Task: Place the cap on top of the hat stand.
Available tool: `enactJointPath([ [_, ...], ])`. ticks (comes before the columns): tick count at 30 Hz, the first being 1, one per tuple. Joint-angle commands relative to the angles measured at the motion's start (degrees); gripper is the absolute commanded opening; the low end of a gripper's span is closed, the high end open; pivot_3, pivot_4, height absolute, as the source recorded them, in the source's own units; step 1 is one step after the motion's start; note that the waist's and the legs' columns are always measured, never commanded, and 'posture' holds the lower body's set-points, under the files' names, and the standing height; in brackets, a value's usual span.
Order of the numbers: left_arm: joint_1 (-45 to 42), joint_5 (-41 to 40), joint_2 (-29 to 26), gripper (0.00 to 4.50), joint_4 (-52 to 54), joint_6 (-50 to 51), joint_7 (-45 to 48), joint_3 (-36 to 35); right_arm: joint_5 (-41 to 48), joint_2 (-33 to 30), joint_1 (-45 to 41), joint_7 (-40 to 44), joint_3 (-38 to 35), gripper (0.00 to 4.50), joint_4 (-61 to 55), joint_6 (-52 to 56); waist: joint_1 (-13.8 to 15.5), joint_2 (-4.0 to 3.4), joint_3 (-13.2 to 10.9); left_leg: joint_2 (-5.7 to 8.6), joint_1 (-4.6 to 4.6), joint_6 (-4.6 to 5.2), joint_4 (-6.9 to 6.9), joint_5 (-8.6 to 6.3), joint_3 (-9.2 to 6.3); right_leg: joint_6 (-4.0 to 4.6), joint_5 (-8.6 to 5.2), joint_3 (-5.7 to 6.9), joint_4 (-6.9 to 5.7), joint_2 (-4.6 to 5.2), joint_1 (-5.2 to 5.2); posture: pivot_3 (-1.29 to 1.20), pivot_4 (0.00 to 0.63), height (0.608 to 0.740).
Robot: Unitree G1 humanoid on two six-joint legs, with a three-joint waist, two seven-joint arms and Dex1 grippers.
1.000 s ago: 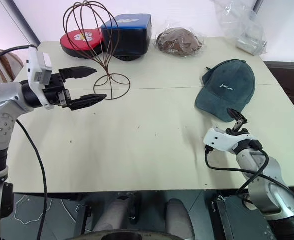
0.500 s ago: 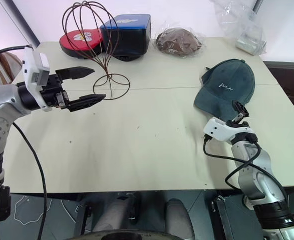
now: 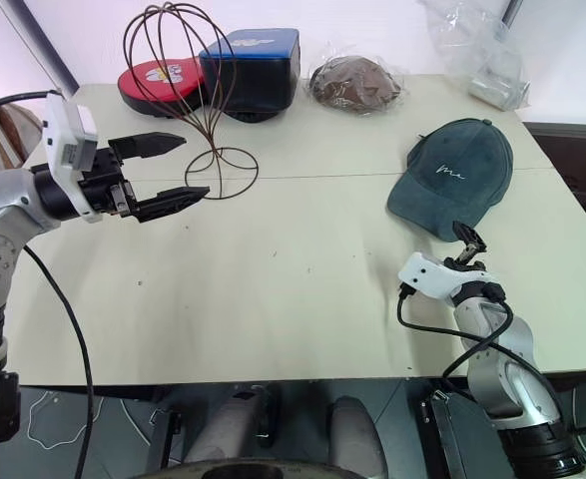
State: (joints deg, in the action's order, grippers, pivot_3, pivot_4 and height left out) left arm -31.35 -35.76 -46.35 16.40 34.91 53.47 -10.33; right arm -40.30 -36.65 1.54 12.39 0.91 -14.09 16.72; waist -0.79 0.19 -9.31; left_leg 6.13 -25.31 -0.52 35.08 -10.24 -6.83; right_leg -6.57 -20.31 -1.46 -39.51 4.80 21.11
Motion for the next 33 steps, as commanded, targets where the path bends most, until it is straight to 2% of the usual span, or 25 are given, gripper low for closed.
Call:
enactJointPath([
  [1, -0.3, -1.1, -0.6, 4.47, 1.6, -0.1, -0.2, -1.6, -0.6, 1.2, -1.3, -3.0, 0.0, 4.50, 3.2, -0.3, 0.0, 0.02, 0.0, 0.00, 0.01, 0.00, 0.00, 0.00, 0.00, 0.00, 0.00, 0.00, 0.00, 0.00, 0.00, 0.00, 0.150, 0.740],
  [14, 0.6, -1.5, -1.5, 4.47, 2.9, 0.3, -1.0, -2.7, 0.0, 1.2, -7.6, -9.5, 0.0, 4.50, 15.5, -2.1, 0.1, 0.22, 0.1, 0.01, 0.28, 0.15, 0.01, -0.10, -0.02, 0.01, 0.00, 0.00, 0.01, 0.00, -0.14, 0.00, 0.150, 0.740],
  [26, 0.7, -1.4, -1.8, 4.47, 2.6, -0.3, -1.1, -2.9, -1.9, -0.4, -8.5, -9.9, 0.1, 4.50, 17.4, 1.0, 0.4, 0.22, 0.1, 0.04, 0.28, 0.13, 0.01, -0.09, -0.04, 0.00, 0.00, 0.01, 0.01, 0.02, -0.14, 0.00, 0.150, 0.740],
  [29, 0.6, -1.3, -1.8, 4.50, 2.4, -0.5, -1.0, -2.8, -1.7, -0.3, -8.5, -9.8, 0.1, 3.62, 17.4, 1.5, 0.4, 0.22, 0.1, 0.04, 0.28, 0.13, 0.01, -0.08, -0.04, 0.00, 0.00, 0.01, 0.01, 0.02, -0.14, 0.00, 0.150, 0.740],
  [33, 0.6, -1.2, -1.8, 4.50, 2.3, -0.7, -0.8, -2.8, -1.6, 0.0, -8.4, -10.0, 0.4, 1.58, 17.1, 2.1, 0.0, 0.21, 0.1, 0.03, 0.28, 0.13, -0.04, -0.08, -0.01, 0.01, 0.00, -0.02, 0.00, 0.01, -0.27, 0.00, 0.150, 0.740],
])
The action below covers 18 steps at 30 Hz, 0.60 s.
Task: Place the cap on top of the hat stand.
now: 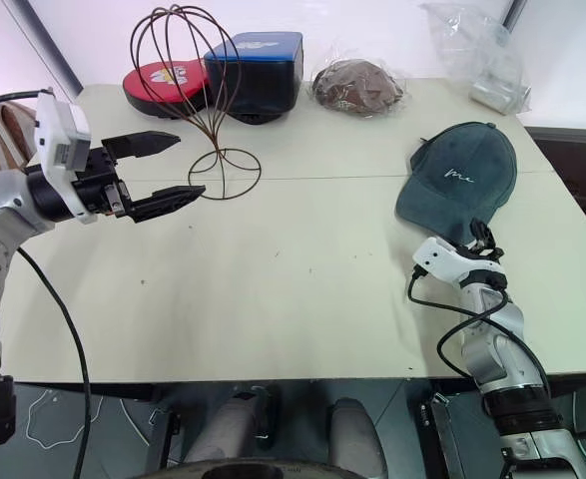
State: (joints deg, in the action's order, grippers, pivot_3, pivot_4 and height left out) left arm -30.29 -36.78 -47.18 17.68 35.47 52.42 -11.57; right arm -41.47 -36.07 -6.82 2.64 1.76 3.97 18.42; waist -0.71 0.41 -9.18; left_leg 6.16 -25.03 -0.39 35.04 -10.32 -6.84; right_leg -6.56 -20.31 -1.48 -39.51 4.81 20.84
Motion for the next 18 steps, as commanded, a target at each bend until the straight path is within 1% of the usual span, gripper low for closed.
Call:
enactJointPath([
  [1, -0.4, -0.2, -1.0, 4.50, 1.0, -1.2, 0.2, -1.6, -0.4, -0.6, 0.0, -0.3, -0.3, 1.09, -1.0, 0.4, -0.1, 0.01, 0.0, -0.02, 0.00, -0.01, -0.01, 0.00, 0.00, 0.00, 0.00, -0.01, -0.01, -0.01, 0.00, 0.00, 0.150, 0.740],
  [3, -0.3, -0.2, -1.1, 4.50, 0.9, -1.3, 0.3, -1.7, 0.4, -0.3, 0.1, -0.1, -0.3, 0.05, -1.0, 0.1, -0.3, 0.06, 0.0, -0.05, 0.01, 0.00, -0.01, 0.00, -0.01, 0.01, 0.00, 0.00, 0.00, -0.05, -0.01, 0.00, 0.150, 0.740],
  [9, -0.2, -0.1, -1.1, 4.50, 0.8, -1.5, 0.5, -1.8, 0.9, 0.6, 0.1, -1.5, -0.1, 0.05, -2.2, -0.9, -0.2, 0.06, 0.0, -0.05, 0.02, 0.00, -0.02, -0.01, -0.01, 0.01, -0.01, -0.01, 0.00, -0.06, -0.01, 0.00, 0.150, 0.740],
  [18, -0.6, 0.2, -1.1, 4.50, 0.2, -1.9, 0.7, -1.3, 0.3, 1.6, -1.2, -9.7, -2.3, 0.05, -5.5, -4.9, -0.2, 0.04, 0.0, -0.04, 0.02, -0.08, -0.06, 0.05, 0.01, 0.01, -0.01, -0.05, 0.00, -0.05, 0.04, 0.00, 0.150, 0.740],
])
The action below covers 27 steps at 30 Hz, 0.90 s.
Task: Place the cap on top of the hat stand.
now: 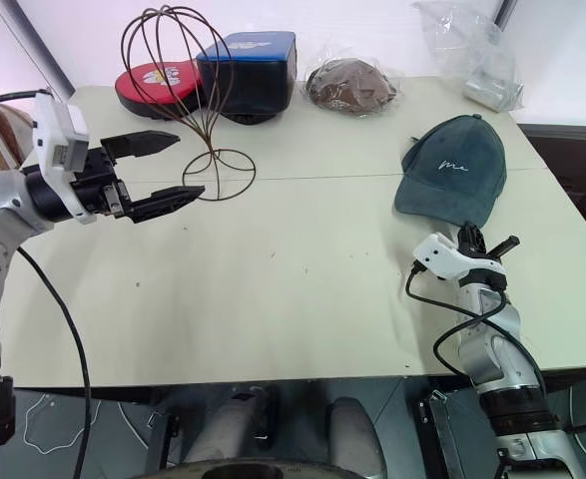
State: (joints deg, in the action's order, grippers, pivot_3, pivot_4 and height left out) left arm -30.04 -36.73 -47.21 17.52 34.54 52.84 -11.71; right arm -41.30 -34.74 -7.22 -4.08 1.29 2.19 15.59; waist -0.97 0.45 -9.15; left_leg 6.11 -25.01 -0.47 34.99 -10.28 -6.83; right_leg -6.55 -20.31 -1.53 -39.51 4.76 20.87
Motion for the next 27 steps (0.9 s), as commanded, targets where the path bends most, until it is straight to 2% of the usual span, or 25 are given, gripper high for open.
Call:
enactJointPath([
  [1, -0.9, 0.2, -1.1, 4.50, 0.4, -1.0, 0.3, -1.0, 0.2, 0.4, -0.8, -4.1, -2.2, 0.05, -4.9, -2.7, 0.0, 0.00, 0.0, 0.00, 0.00, 0.00, 0.00, 0.00, 0.00, 0.00, 0.00, 0.00, 0.00, 0.00, 0.01, 0.00, 0.150, 0.740],
  [8, -0.4, 1.2, -0.4, 4.50, -1.4, -2.0, 0.4, -0.4, 0.1, 3.0, -0.1, -7.9, -3.7, 0.05, -12.8, -4.7, 0.1, -0.02, 0.0, 0.00, 0.00, -0.01, -0.03, 0.01, 0.00, 0.00, 0.00, 0.00, 0.00, 0.00, 0.04, 0.00, 0.150, 0.740],
  [17, 0.2, 2.7, 0.7, 4.50, -5.6, -3.9, 0.7, -0.1, 0.5, 5.4, -2.7, -6.4, -5.2, 0.05, -20.0, -3.8, 0.1, -0.02, 0.0, 0.01, 0.00, 0.01, -0.07, 0.00, 0.00, 0.00, 0.00, 0.00, 0.00, 0.00, 0.22, 0.00, 0.150, 0.740],
  [24, -0.3, 4.5, 1.1, 4.50, -10.7, -6.3, 0.1, -1.5, 0.8, 6.6, -10.0, -2.4, -3.5, 0.05, -22.4, -3.7, 0.0, -0.03, 0.0, 0.01, 0.00, 0.00, -0.10, 0.00, 0.01, 0.00, 0.00, 0.00, 0.00, 0.00, 0.27, 0.00, 0.150, 0.740],
  [27, 1.9, 5.4, 1.3, 4.50, -10.1, -6.9, -3.6, -4.1, 2.3, 7.8, -16.9, 0.0, -2.0, 0.05, -22.0, -4.4, -0.2, -0.05, 0.0, 0.00, -0.01, -0.01, -0.14, 0.01, 0.01, 0.00, 0.00, 0.00, -0.01, 0.00, 0.33, 0.00, 0.150, 0.740],
])
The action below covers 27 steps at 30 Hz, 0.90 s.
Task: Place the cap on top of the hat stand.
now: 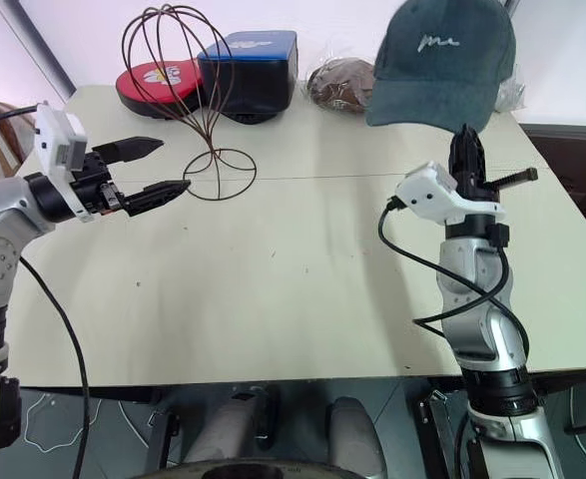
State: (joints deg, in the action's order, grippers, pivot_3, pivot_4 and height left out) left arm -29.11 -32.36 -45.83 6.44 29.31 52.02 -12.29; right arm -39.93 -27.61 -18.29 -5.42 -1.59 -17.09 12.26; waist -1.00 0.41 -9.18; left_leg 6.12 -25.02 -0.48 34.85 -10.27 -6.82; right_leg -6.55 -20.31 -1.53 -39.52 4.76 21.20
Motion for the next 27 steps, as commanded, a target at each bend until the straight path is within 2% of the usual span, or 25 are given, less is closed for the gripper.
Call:
enactJointPath([
  [1, 1.9, 1.5, 0.0, 4.50, 1.2, -1.9, -4.0, -4.3, 1.5, 1.4, -8.2, 1.8, 1.7, 0.05, -2.1, -1.4, -0.3, -0.01, 0.0, 0.00, 0.00, 0.00, -0.05, 0.00, 0.05, 0.00, 0.00, -0.05, -0.03, 0.02, -0.02, 0.00, 0.150, 0.740],
  [11, 9.2, 2.0, -0.4, 4.50, 0.8, -2.8, -9.2, -11.6, 1.4, 9.5, -23.4, 0.4, 10.3, 0.05, 9.1, -6.9, -0.2, -0.01, 0.0, -0.01, -0.01, -0.25, -0.21, 0.15, 0.06, 0.02, -0.01, -0.12, -0.05, 0.01, 0.18, 0.00, 0.150, 0.740],
  [17, 13.1, 2.3, 0.5, 4.50, -0.5, -3.6, -11.9, -14.8, 2.0, 12.5, -30.1, -1.8, 12.2, 0.05, 15.8, -10.6, -0.2, 0.00, 0.0, -0.01, -0.01, -0.28, -0.21, 0.16, 0.03, 0.03, 0.00, -0.10, -0.05, 0.01, 0.18, 0.00, 0.150, 0.740],
  [27, 17.5, 3.0, 2.2, 4.50, -2.6, -5.6, -14.5, -16.1, 2.8, 17.2, -38.2, -3.0, 14.6, 0.05, 21.8, -13.4, -0.3, 0.00, 0.0, -0.01, -0.01, -0.50, -0.51, 0.30, 0.03, 0.06, 0.02, -0.11, -0.05, 0.01, 0.34, 0.00, 0.150, 0.740],
])
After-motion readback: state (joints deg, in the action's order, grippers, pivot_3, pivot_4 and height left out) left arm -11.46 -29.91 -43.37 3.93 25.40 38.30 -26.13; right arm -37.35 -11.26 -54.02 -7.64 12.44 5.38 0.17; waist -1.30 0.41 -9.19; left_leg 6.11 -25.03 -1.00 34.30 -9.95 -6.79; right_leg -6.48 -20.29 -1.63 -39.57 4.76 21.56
